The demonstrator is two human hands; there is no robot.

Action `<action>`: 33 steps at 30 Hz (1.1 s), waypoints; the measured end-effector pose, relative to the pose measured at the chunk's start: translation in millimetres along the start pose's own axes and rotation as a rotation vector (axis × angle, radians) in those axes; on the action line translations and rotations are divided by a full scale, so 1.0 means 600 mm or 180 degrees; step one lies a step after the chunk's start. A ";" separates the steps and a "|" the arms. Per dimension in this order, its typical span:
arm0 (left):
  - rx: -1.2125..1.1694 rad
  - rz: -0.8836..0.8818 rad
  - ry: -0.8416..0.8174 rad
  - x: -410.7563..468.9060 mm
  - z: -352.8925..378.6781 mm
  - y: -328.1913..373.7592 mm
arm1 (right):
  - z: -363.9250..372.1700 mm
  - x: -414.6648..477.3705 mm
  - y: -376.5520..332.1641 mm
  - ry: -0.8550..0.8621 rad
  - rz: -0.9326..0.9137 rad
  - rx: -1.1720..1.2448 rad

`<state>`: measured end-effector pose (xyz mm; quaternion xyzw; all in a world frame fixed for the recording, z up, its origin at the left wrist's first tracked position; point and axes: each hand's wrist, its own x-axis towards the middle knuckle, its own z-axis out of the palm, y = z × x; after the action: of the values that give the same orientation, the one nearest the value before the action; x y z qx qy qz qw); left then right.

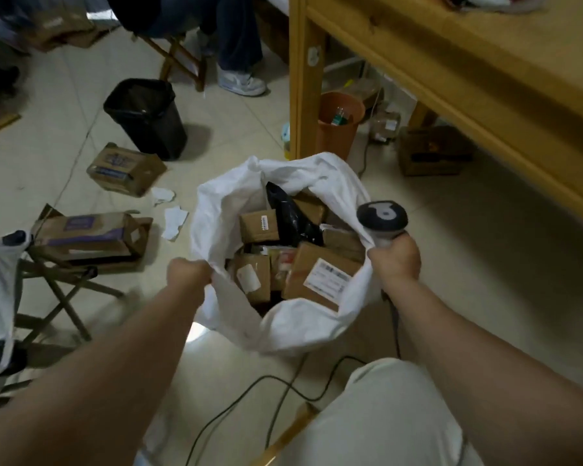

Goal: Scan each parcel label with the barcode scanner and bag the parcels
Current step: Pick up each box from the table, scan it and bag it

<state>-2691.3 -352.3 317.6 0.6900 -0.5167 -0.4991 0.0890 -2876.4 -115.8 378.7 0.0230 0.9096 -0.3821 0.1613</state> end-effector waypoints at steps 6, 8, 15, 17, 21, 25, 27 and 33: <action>-0.0484 0.0643 0.0756 -0.005 -0.087 0.199 | -0.039 0.018 -0.146 0.0097 -0.0628 0.0812; -0.0649 0.0810 0.0779 -0.018 -0.097 0.199 | -0.032 0.013 -0.130 0.0093 -0.0748 0.0768; -0.0243 0.0475 0.0281 -0.009 -0.052 0.053 | 0.002 0.000 0.017 -0.0129 0.0265 0.0046; -0.0504 0.0772 0.0366 -0.012 -0.052 0.091 | -0.006 0.013 -0.004 -0.0032 0.0188 0.0183; -0.0711 0.1315 0.0716 -0.023 -0.076 0.184 | -0.028 0.018 -0.085 0.0195 -0.0377 0.0640; 0.0047 0.1203 0.0743 -0.008 -0.079 0.112 | -0.026 0.002 -0.045 0.0055 -0.0606 0.0203; 0.0433 0.0930 0.0501 -0.001 -0.067 0.059 | -0.024 -0.005 0.000 -0.0122 -0.0275 -0.0220; 0.0895 0.0685 0.0276 -0.051 -0.022 0.034 | -0.054 -0.019 0.040 -0.0121 -0.0037 0.0038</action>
<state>-2693.1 -341.8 355.4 0.6572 -0.6479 -0.3792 0.0667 -2870.4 -75.4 387.0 0.0114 0.9043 -0.3888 0.1762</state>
